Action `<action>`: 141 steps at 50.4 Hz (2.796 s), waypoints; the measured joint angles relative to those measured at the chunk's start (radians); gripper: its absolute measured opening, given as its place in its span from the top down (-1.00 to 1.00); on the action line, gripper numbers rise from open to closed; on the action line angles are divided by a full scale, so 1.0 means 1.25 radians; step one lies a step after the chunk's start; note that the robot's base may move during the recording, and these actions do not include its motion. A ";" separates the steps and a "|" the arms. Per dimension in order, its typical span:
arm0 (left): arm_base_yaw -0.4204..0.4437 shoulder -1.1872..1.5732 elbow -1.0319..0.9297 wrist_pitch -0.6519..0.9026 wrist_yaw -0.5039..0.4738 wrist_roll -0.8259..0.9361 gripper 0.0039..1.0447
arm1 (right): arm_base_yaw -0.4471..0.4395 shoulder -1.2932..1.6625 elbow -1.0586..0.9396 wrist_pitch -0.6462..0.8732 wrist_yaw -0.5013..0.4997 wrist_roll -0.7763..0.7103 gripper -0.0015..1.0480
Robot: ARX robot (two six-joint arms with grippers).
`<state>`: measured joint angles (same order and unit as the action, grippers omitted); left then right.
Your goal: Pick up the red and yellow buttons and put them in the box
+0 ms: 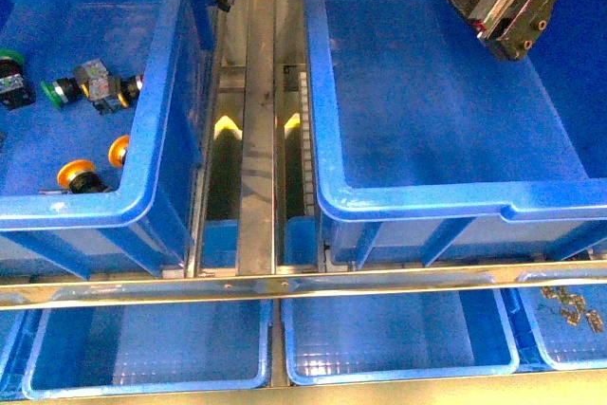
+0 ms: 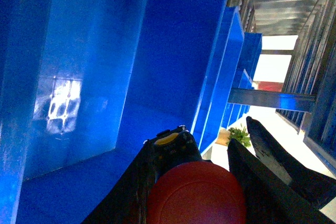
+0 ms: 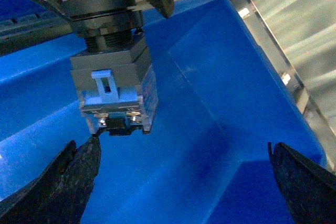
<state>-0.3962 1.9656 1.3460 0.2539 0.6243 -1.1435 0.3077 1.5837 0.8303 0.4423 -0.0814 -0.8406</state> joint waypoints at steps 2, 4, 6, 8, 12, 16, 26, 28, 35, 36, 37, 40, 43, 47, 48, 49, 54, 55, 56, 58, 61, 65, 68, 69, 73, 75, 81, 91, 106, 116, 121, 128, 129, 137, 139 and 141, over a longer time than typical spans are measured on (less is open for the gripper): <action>0.001 0.000 0.000 0.000 0.001 0.000 0.36 | 0.003 0.009 0.005 -0.001 0.000 0.000 -0.88; 0.001 0.000 0.001 0.000 0.001 0.000 0.36 | 0.007 0.019 0.009 -0.002 -0.001 0.001 -0.88; 0.001 0.000 0.002 0.000 0.002 0.000 0.36 | 0.012 0.028 0.013 -0.003 -0.001 0.002 -0.88; 0.001 0.000 0.002 0.000 0.002 0.000 0.36 | 0.016 0.035 0.016 -0.003 -0.001 0.002 -0.88; 0.000 0.000 0.002 0.000 0.002 0.000 0.36 | 0.023 0.051 0.025 -0.003 -0.001 0.005 -0.88; 0.000 0.000 0.003 0.000 0.002 0.000 0.36 | 0.027 0.063 0.038 -0.003 0.002 0.006 -0.88; 0.000 0.000 0.003 0.000 0.002 0.000 0.36 | 0.034 0.081 0.083 -0.005 0.009 0.019 -0.88; -0.001 0.000 0.003 0.000 0.002 0.000 0.36 | 0.037 0.083 0.094 -0.009 0.009 0.021 -0.88; -0.002 0.000 0.003 0.001 0.002 0.000 0.36 | 0.045 0.089 0.111 -0.023 0.005 0.029 -0.88; -0.002 0.000 0.003 0.001 0.002 0.000 0.36 | 0.046 0.090 0.112 -0.025 0.005 0.030 -0.88; -0.002 0.000 0.003 0.001 0.002 0.000 0.36 | 0.047 0.090 0.112 -0.026 0.005 0.030 -0.88; -0.002 0.000 0.003 0.001 0.002 0.000 0.36 | 0.049 0.093 0.113 -0.042 -0.001 0.034 -0.87; -0.002 0.000 0.003 0.001 0.002 0.000 0.36 | 0.051 0.094 0.113 -0.051 -0.001 0.036 -0.71; -0.002 0.000 0.003 0.001 0.002 0.000 0.36 | 0.052 0.096 0.113 -0.056 -0.004 0.042 -0.48; -0.002 0.000 0.003 0.001 0.002 0.000 0.36 | 0.052 0.096 0.113 -0.056 -0.004 0.045 -0.42; -0.002 0.000 0.003 0.001 0.002 0.000 0.36 | 0.052 0.096 0.113 -0.056 -0.004 0.047 -0.35; -0.002 0.000 0.003 0.001 0.000 0.000 0.36 | 0.052 0.096 0.113 -0.056 -0.005 0.054 0.05; -0.002 0.000 0.004 0.001 0.000 0.000 0.36 | 0.052 0.096 0.113 -0.056 -0.007 0.054 0.12; -0.002 0.000 0.005 0.001 -0.001 0.000 0.36 | 0.052 0.096 0.113 -0.056 -0.008 0.054 0.18; -0.002 0.000 0.007 0.001 -0.002 -0.001 0.36 | 0.052 0.096 0.113 -0.056 -0.010 0.054 0.28; -0.002 0.000 0.010 0.001 -0.007 -0.006 0.36 | 0.053 0.096 0.113 -0.056 -0.009 0.049 0.40; -0.002 0.000 0.012 -0.002 -0.012 -0.006 0.36 | 0.053 0.096 0.112 -0.056 -0.008 0.044 0.44; -0.002 0.000 0.013 -0.010 -0.021 -0.001 0.36 | 0.053 0.096 0.112 -0.056 -0.007 0.043 0.44; -0.002 0.000 0.015 -0.015 -0.024 0.002 0.36 | 0.053 0.096 0.110 -0.056 -0.007 0.044 0.45; -0.003 0.000 0.015 -0.021 -0.034 0.015 0.37 | 0.052 0.095 0.102 -0.056 -0.007 0.045 0.45; -0.003 0.000 0.014 -0.021 -0.039 0.023 0.37 | 0.052 0.094 0.096 -0.056 -0.007 0.048 0.46; 0.003 -0.008 -0.004 -0.020 -0.058 0.072 0.02 | 0.046 0.084 0.074 -0.056 -0.016 0.062 0.47; 0.042 -0.024 -0.036 -0.013 -0.085 0.110 -0.66 | 0.024 0.075 0.061 -0.057 -0.009 0.074 0.48; 0.067 -0.085 -0.077 -0.019 -0.111 0.165 -0.85 | 0.024 0.071 0.056 -0.057 -0.009 0.075 0.48; 0.122 -0.224 -0.193 -0.038 -0.164 0.287 -0.85 | 0.009 0.048 0.035 -0.059 -0.005 0.088 0.48; 0.163 -0.283 -0.263 -0.057 -0.195 0.341 -0.85 | -0.002 0.034 0.024 -0.063 -0.005 0.098 0.48; 0.201 -0.362 -0.356 -0.076 -0.210 0.401 -0.85 | -0.022 0.015 0.006 -0.066 0.006 0.122 0.48; 0.203 -0.370 -0.366 -0.078 -0.212 0.406 -0.85 | -0.023 0.013 0.005 -0.067 0.006 0.123 0.48; 0.222 -0.461 -0.477 -0.092 -0.233 0.462 -0.85 | -0.043 -0.014 -0.012 -0.086 0.005 0.143 0.48; 0.226 -0.495 -0.519 -0.100 -0.247 0.468 -0.85 | -0.049 -0.027 -0.017 -0.096 0.004 0.146 0.48; 0.227 -0.514 -0.543 -0.097 -0.260 0.478 -0.85 | -0.053 -0.035 -0.019 -0.103 0.001 0.154 0.48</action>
<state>-0.1123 1.3235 0.6670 0.1326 0.2993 -0.5461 0.2409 1.5402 0.8070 0.3130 -0.0803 -0.6483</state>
